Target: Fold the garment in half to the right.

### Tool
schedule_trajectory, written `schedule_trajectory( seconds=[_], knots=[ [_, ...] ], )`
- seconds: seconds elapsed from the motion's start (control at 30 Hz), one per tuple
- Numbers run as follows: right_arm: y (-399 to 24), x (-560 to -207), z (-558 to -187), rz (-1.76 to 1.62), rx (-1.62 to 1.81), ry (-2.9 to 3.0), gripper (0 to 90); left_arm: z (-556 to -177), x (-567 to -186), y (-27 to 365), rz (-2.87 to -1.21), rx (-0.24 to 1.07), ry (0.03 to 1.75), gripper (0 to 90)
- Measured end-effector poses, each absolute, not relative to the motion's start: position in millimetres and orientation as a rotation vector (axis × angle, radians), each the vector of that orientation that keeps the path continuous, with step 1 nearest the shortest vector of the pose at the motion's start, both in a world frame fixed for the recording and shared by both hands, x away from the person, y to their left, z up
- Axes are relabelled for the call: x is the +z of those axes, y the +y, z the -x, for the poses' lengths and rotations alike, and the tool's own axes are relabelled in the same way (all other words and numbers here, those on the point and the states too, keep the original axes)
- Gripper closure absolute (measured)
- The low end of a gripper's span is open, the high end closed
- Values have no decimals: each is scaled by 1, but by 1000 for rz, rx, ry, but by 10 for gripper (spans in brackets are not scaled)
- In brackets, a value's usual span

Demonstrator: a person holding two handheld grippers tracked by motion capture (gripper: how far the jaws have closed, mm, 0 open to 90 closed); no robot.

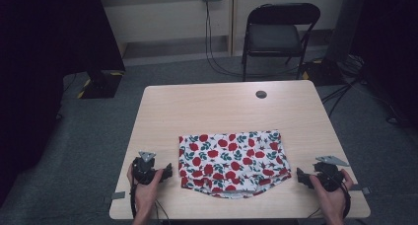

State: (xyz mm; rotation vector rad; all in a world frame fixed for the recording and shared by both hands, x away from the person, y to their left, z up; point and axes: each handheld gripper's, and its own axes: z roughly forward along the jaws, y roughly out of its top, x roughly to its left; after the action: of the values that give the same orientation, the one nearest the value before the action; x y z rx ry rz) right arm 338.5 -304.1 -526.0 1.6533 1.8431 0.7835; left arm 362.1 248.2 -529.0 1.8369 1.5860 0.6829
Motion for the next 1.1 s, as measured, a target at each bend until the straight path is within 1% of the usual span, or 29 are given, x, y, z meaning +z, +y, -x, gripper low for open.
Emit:
schedule_trajectory(
  seconds=[0.1, 0.17, 0.33, 0.43, 0.6, 0.63, 0.67, 0.7, 0.73, 0.9, 1.1],
  knots=[
    [-304, -526, -339, -1659, 784, 1838, 13, -363, -529, 249, -1842, 680, 1584, 6],
    [-304, -525, -338, -1658, 786, 1831, 38, -363, -529, 249, -1842, 679, 1584, 2],
    [-297, -517, -335, -1590, 839, 1848, 38, -364, -529, 250, -1851, 675, 1568, 2],
    [-287, -507, -332, -1527, 871, 1858, 38, -362, -529, 248, -1871, 665, 1524, 39],
    [-259, -501, -329, -1416, 905, 1925, 38, -360, -526, 244, -1856, 626, 1488, 37],
    [-259, -501, -329, -1416, 905, 1925, 38, -360, -526, 244, -1856, 626, 1488, 37],
    [-248, -499, -329, -1387, 924, 1948, 34, -361, -524, 243, -1849, 611, 1488, 37],
    [-248, -499, -329, -1387, 924, 1948, 34, -361, -524, 243, -1849, 611, 1488, 37],
    [-237, -495, -330, -1357, 937, 1969, 35, -362, -522, 243, -1818, 602, 1480, 37],
    [-204, -488, -330, -1262, 981, 2042, 49, -366, -511, 239, -1788, 596, 1467, 37],
    [-168, -481, -331, -1176, 1054, 2114, 59, -372, -502, 226, -1791, 575, 1425, 37]
  ],
)
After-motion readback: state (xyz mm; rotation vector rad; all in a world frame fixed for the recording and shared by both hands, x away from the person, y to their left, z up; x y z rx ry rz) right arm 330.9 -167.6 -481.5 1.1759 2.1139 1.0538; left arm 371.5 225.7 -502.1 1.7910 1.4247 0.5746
